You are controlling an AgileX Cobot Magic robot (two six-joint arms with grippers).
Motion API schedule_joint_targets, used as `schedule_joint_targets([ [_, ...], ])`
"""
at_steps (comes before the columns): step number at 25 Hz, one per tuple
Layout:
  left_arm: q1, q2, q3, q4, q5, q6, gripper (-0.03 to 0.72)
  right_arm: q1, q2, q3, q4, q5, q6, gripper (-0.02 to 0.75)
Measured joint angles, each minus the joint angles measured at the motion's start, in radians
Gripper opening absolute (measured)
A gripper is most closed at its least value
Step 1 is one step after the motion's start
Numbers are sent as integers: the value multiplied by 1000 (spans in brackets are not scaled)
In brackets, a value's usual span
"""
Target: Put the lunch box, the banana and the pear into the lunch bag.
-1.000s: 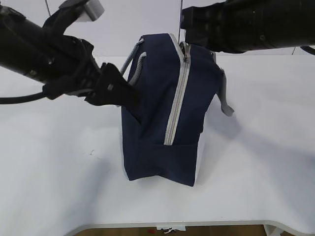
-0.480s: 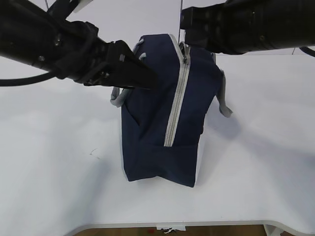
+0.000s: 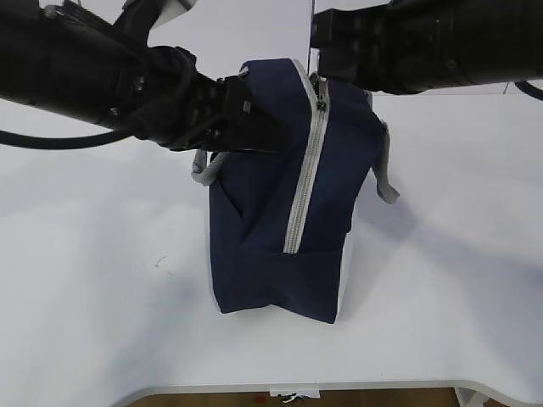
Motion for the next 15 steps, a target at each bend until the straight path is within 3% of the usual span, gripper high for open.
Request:
schedule_joint_targets([
  [3,0,9,0,-1,-26,0,312,0,0,0,0,0,0,1],
  [5,0,9,0,7,-26,0,165,0,0,0,1,0,0,1],
  [6,0,9,0,7,-26,0,165,0,0,0,2,2,0,1],
  [7,0,10,0,32,-32,0,46,0,0,0,2,4,0,1],
  [13,0,2,-13,100,20,0,0,0,0,0,2,17,0,1],
  [14,0,1,-52,237,35,0,-2,0,0,0,2,16,0,1],
  [15,0,-1,-72,292,64,0,-2,0,0,0,5,19,0,1],
])
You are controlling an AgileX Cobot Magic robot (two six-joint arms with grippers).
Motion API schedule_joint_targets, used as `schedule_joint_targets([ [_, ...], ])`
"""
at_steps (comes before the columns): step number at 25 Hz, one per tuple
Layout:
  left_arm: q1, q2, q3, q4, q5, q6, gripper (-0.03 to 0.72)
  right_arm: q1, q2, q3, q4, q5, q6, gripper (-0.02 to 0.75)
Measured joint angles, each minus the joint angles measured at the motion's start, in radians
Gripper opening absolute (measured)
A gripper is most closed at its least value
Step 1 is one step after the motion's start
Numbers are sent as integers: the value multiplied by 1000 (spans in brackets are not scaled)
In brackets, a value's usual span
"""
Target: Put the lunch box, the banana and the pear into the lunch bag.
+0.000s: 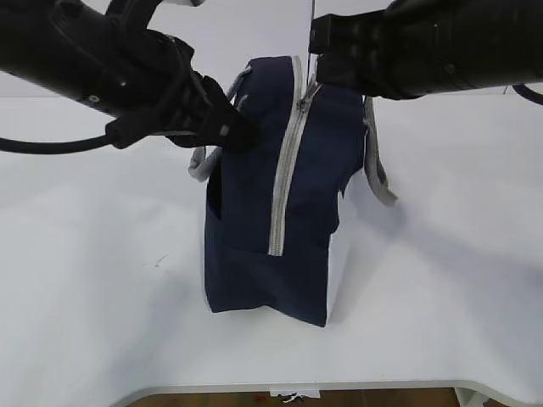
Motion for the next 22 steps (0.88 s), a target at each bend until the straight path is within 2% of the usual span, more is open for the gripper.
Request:
schedule_joint_targets([
  [2,0,0,-39,102,41,0,-3,0,0,0,2,5,0,1],
  [4,0,0,-62,152,41,0,-3,0,0,0,2,5,0,1],
  [9,0,0,-116,255,194,0,-4,2,0,0,4,-5,0,1],
  [15,0,-5,-120,330,300,0,-5,-9,6,0,-5,-32,0,1],
  [22,25,-21,-120,349,364,0,-6,-82,25,0,-5,-36,0,1],
])
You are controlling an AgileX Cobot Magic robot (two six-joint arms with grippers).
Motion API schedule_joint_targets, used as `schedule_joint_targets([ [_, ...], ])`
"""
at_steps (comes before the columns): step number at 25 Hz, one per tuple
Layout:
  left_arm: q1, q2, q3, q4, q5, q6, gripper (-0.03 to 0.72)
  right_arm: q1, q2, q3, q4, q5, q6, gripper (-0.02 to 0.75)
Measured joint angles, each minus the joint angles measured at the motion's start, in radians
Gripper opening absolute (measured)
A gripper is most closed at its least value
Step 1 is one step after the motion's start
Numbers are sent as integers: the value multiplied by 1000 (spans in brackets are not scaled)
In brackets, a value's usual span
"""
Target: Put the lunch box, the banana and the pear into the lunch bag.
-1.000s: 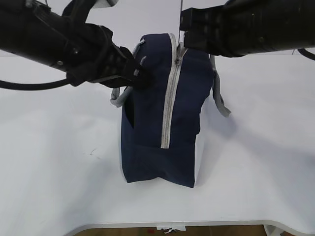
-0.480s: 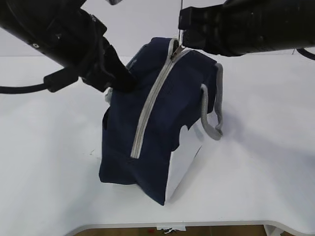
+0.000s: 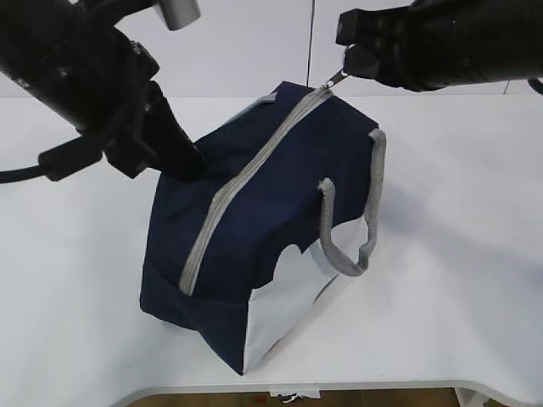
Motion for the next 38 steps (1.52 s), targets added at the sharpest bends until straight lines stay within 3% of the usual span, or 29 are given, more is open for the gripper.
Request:
schedule_joint_targets([
  [12,104,-47,0,19,67,0,-6,-56,89,-1,4,-29,0,1],
  [22,115,-50,0,23,88,-36,5,-60,131,-41,35,-18,0,1],
  [25,115,-50,-11,21,98,-105,61,-60,137,-65,36,5,0,1],
  [26,115,-50,-34,23,98,-105,139,-62,136,-68,36,10,0,1],
  [27,117,-56,-55,23,116,-164,148,-64,139,-71,36,10,0,1],
  [28,117,-61,-77,23,118,-188,269,-64,139,-72,36,12,0,1],
  [29,117,-61,-100,23,118,-200,328,-65,140,-72,36,16,0,1],
  [31,117,-61,-136,23,119,-226,382,-66,141,-72,42,16,0,1],
  [38,117,-6,-284,-2,86,-280,427,-67,144,-77,78,28,0,1],
])
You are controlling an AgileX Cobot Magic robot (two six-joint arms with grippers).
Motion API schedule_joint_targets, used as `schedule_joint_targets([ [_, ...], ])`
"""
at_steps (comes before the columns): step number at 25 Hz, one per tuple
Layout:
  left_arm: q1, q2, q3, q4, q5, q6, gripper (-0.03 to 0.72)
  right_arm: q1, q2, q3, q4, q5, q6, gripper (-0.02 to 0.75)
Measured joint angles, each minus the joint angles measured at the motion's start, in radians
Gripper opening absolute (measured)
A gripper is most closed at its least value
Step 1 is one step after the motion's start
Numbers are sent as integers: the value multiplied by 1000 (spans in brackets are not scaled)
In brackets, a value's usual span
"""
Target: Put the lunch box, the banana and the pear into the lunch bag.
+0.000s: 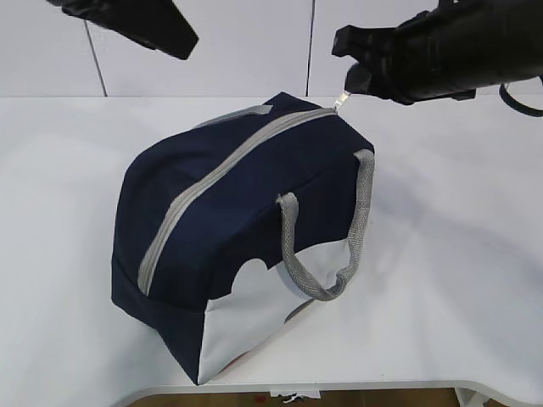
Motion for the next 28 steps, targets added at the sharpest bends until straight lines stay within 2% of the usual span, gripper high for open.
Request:
schedule_joint_targets([
  [8,0,246,-134,-100,-38,-12,429,-2,0,-1,58,6,0,1],
  [13,-39,354,-200,-116,-41,-12,429,-2,0,-1,78,6,0,1],
  [28,-75,438,-209,-120,-34,-14,429,-2,21,-3,103,3,0,1],
])
